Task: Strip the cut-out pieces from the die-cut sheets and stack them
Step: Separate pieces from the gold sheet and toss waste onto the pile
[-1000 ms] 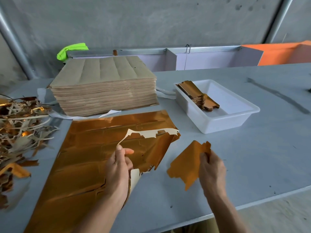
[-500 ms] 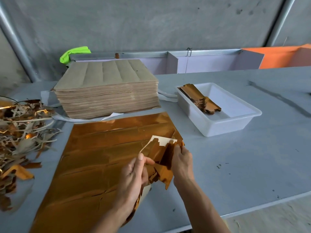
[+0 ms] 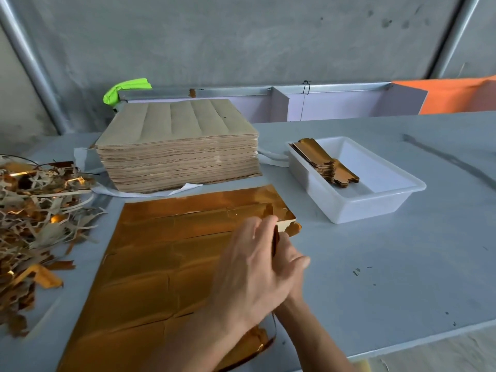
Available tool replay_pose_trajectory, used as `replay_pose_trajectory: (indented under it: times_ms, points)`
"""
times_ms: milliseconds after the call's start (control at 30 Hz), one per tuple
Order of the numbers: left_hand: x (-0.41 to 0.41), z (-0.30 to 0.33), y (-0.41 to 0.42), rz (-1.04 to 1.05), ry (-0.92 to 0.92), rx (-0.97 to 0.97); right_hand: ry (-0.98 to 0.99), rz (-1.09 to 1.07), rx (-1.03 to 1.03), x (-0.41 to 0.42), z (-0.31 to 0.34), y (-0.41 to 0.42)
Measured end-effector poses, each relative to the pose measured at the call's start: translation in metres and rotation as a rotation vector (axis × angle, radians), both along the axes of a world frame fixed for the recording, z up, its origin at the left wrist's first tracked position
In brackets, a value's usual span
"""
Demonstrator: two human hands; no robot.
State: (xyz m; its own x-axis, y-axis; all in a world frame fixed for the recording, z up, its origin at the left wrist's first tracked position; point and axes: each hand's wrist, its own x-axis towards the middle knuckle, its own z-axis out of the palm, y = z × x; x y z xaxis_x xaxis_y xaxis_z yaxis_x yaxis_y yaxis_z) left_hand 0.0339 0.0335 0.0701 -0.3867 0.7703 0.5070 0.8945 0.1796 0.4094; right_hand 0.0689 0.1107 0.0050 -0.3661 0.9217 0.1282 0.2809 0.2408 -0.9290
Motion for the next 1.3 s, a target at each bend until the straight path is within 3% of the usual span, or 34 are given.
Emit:
replay_pose_trajectory:
  times_ms: [67,133,267,367,433,500,567,667,767,867,967,1033,1133,1300]
  points:
    - [-0.001,0.004,0.021,0.102,0.103,-0.167,0.041,0.011,-0.026,0.0,-0.001,-0.005]
    - [-0.01,0.005,0.038,0.174,0.077,-0.312,0.059,0.01,-0.069,0.001,0.0,-0.004]
    - [-0.036,-0.001,0.051,0.01,-0.269,-0.396,-0.142,-0.02,0.036,0.01,-0.001,0.005]
    - [-0.06,-0.005,0.048,0.031,-0.632,-0.146,-0.193,-0.013,-0.097,0.02,-0.005,0.011]
    - [-0.08,-0.008,0.048,0.212,-0.897,0.186,-0.135,-0.012,-0.216,0.025,-0.007,0.011]
    - [-0.096,-0.014,0.047,0.394,-1.036,0.428,-0.029,-0.033,-0.34,0.029,-0.004,0.011]
    - [-0.1,-0.025,0.045,0.495,-1.047,0.449,0.067,-0.042,-0.478,0.031,-0.002,0.013]
    - [-0.085,-0.051,0.044,0.413,-1.056,0.295,0.166,0.004,-0.613,0.032,0.002,0.013]
    - [-0.064,-0.071,0.046,0.202,-0.916,0.056,0.187,0.04,-0.632,0.03,0.007,0.008]
    - [-0.057,-0.081,0.044,0.08,-0.772,0.023,0.188,-0.029,-0.624,0.024,0.011,0.008]
    - [-0.062,-0.088,0.043,0.091,-0.712,0.001,0.225,-0.133,-0.59,0.018,0.012,0.015]
    - [-0.068,-0.089,0.043,0.173,-0.827,0.059,0.266,-0.182,-0.6,0.02,0.011,0.021]
    - [-0.071,-0.088,0.045,0.264,-1.142,0.27,0.275,-0.259,-0.635,0.033,0.011,0.026]
    - [-0.072,-0.092,0.051,0.353,-1.16,0.325,0.307,-0.362,-0.651,0.059,0.013,0.039]
